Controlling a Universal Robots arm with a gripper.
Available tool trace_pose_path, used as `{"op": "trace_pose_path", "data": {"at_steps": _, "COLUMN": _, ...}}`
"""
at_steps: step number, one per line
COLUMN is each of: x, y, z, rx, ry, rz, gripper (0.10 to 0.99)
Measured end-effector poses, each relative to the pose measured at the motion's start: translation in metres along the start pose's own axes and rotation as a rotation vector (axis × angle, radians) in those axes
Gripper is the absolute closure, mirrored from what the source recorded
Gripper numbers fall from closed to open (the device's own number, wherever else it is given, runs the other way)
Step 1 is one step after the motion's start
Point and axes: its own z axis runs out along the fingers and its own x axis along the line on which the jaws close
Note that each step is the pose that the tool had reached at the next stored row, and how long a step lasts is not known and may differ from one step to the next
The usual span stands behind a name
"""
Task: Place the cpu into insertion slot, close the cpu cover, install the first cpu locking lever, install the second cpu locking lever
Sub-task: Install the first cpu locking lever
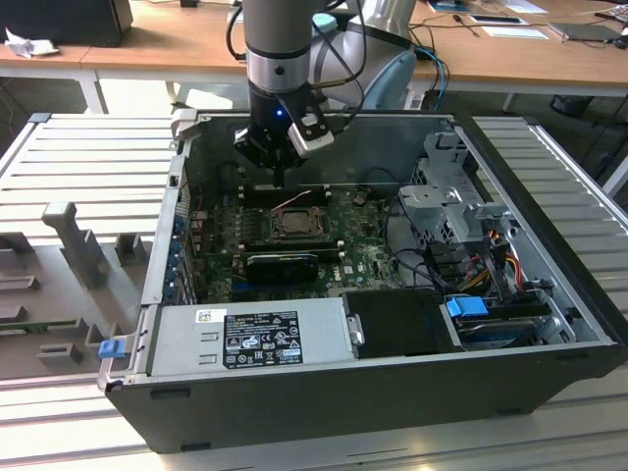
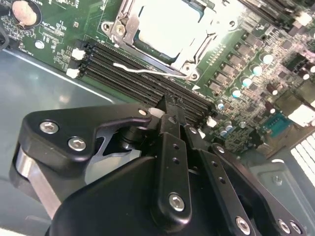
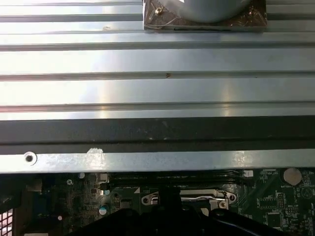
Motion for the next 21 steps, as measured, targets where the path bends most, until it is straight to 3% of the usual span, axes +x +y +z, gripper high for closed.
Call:
{"op": "trace_pose_path", "data": {"at_steps": 5, "x": -0.0046, "y": -0.001, "z": 0.0097, "rx": 0.0, "ry": 0.0052, "rz": -0.05, "gripper": 0.98}}
{"op": "trace_pose_path", "data": {"at_steps": 13, "x": -0.0215, "y": -0.0014, "z": 0.0157, "rx": -0.001, "ry": 0.0064, "rz": -0.061, "gripper": 0.98}}
{"op": "trace_pose_path", "data": {"at_steps": 21, "x": -0.0274, "y": -0.0017, "z": 0.0191, "rx": -0.001, "ry": 0.0087, "rz": -0.083, "gripper": 0.98}}
